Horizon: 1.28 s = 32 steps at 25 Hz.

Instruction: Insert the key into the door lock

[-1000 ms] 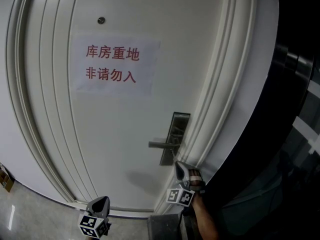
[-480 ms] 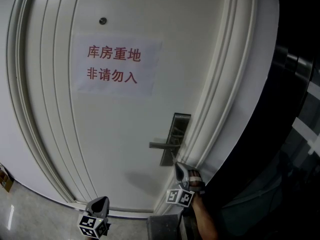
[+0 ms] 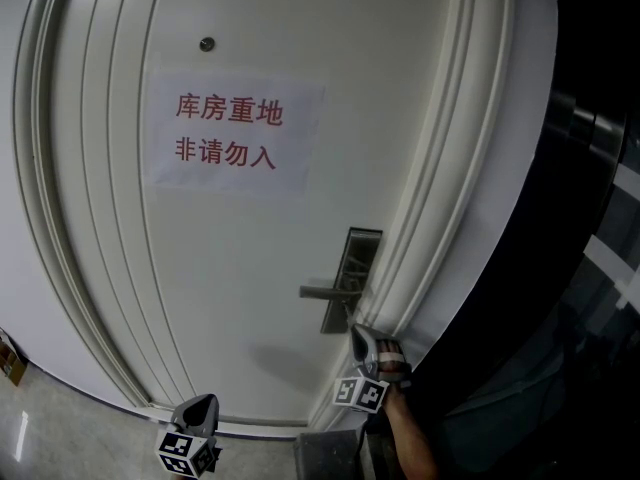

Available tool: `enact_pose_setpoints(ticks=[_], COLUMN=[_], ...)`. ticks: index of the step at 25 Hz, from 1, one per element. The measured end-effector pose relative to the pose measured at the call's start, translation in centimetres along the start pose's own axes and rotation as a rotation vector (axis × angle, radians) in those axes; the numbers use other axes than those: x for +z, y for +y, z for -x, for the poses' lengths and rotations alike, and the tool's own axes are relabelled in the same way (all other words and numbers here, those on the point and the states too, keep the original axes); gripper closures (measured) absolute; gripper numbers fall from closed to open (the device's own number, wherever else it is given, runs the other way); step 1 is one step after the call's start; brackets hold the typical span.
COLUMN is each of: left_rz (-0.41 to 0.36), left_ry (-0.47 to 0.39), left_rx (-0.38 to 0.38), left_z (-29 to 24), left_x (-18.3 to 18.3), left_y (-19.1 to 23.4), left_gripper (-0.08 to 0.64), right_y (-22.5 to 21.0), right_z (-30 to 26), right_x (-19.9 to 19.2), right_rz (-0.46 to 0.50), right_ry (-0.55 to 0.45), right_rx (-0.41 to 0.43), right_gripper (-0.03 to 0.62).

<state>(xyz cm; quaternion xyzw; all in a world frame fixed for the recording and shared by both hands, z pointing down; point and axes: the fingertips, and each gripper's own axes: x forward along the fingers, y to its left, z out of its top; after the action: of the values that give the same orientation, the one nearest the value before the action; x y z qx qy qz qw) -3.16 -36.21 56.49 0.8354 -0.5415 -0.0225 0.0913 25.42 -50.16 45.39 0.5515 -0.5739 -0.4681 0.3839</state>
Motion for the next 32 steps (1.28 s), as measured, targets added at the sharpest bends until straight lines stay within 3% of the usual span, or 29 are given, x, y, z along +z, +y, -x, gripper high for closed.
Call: enact_pose_setpoints(ticks=[13, 32], left_rz=[0.010, 0.027], left_ry=[0.000, 0.008], left_rx=[0.002, -0.030], left_z=[-0.2, -1.2], left_x=[-0.2, -0.9], left_y=[0.5, 0.0], left_gripper=[0.557, 0.557], right_y=[-0.1, 0.1], right_z=[-0.5, -0.8], right_x=[0.2, -0.3], right_rz=[0.028, 0.203], right_ry=[0.012, 0.053], right_rx=[0.009, 0.025], right_gripper=[0.581, 0.581])
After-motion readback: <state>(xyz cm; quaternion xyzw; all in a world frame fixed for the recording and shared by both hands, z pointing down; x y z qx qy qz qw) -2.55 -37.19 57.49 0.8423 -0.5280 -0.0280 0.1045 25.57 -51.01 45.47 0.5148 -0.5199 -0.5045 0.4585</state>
